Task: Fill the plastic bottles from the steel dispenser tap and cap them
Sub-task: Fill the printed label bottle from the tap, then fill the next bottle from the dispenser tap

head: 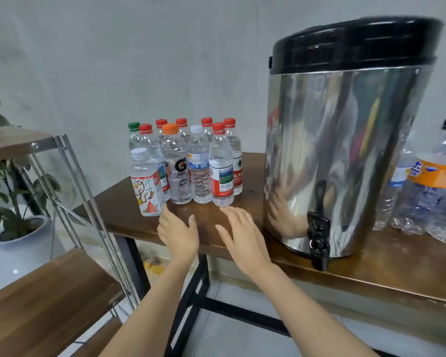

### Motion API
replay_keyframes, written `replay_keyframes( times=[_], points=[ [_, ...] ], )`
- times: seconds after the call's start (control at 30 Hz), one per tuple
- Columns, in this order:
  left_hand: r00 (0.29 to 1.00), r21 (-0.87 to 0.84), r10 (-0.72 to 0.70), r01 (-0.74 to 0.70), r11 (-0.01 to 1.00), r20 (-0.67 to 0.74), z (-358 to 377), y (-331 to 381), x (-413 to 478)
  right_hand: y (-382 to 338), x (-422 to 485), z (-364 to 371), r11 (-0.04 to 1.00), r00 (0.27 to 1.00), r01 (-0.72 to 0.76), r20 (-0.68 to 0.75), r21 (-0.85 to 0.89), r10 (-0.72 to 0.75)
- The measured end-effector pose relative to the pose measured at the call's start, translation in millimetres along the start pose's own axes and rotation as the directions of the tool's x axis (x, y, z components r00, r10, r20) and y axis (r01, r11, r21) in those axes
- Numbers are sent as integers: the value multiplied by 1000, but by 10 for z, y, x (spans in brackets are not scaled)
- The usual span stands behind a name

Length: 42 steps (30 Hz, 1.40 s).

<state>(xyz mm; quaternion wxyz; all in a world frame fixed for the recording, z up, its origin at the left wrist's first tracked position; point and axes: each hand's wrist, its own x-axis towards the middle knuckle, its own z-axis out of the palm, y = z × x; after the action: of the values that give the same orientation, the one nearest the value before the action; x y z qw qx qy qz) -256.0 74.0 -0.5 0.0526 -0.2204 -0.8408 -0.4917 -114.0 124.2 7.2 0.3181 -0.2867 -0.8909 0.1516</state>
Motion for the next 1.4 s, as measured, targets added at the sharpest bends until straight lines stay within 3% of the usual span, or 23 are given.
replay_keyframes(
  times=[0.17,0.4,0.53,0.63,0.8,0.9,1.03,1.2,1.4],
  points=[
    [977,-256,162,-123,959,139,-168,226,-585,-31,-516,-470,993,989,118,-86,12,-117],
    [897,-639,443,-340,690,2,-725,1008,-1456,-94,-1204,-1342,951,878,308,-374,-36,-299],
    [801,-714,598,-432,551,-24,-744,1436,-1911,206,-1430,-1781,964,847,219,-461,-153,-265],
    [721,-722,693,-470,508,19,-522,1691,-2186,537,-1564,-2052,972,851,73,-494,-223,-177],
    [626,-677,765,-498,543,153,208,1964,-2523,1148,-1798,-2421,952,832,-155,-554,-263,-17],
    [561,-544,787,-588,598,259,678,2067,-2666,1467,-1913,-2563,925,826,-279,-556,-257,94],
    [522,-344,709,-631,695,475,1106,2209,-2851,1779,-1975,-2691,884,811,-405,-539,-233,229],
    [533,-121,621,-696,708,574,1456,2153,-2959,1987,-1944,-2827,857,793,-472,-523,-205,312],
    [573,-12,658,-749,662,489,1581,2104,-3000,2282,-1743,-3031,824,791,-513,-505,-239,346]
  ],
)
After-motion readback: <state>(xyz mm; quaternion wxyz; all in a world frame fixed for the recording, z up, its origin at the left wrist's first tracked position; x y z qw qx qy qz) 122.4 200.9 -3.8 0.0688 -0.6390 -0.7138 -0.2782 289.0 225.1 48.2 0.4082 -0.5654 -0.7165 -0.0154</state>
